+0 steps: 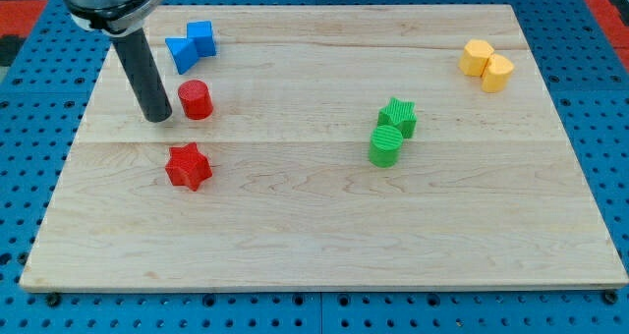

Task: Move the red circle below to the blue cube

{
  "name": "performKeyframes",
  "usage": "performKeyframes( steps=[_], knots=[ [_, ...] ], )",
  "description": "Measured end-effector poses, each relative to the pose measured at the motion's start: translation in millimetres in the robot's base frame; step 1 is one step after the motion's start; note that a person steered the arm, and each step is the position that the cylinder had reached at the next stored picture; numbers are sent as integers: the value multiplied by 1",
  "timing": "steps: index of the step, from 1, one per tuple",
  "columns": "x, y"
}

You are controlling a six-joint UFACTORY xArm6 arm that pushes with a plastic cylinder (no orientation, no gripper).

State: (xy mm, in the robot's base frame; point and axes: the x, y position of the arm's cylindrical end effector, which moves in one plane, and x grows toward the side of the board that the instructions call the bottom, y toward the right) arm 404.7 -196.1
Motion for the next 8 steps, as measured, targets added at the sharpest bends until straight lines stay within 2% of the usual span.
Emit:
performKeyframes(
  steps=[2, 4, 8],
  knots=[
    [13, 14],
    [1, 14],
    [10, 25]
  ],
)
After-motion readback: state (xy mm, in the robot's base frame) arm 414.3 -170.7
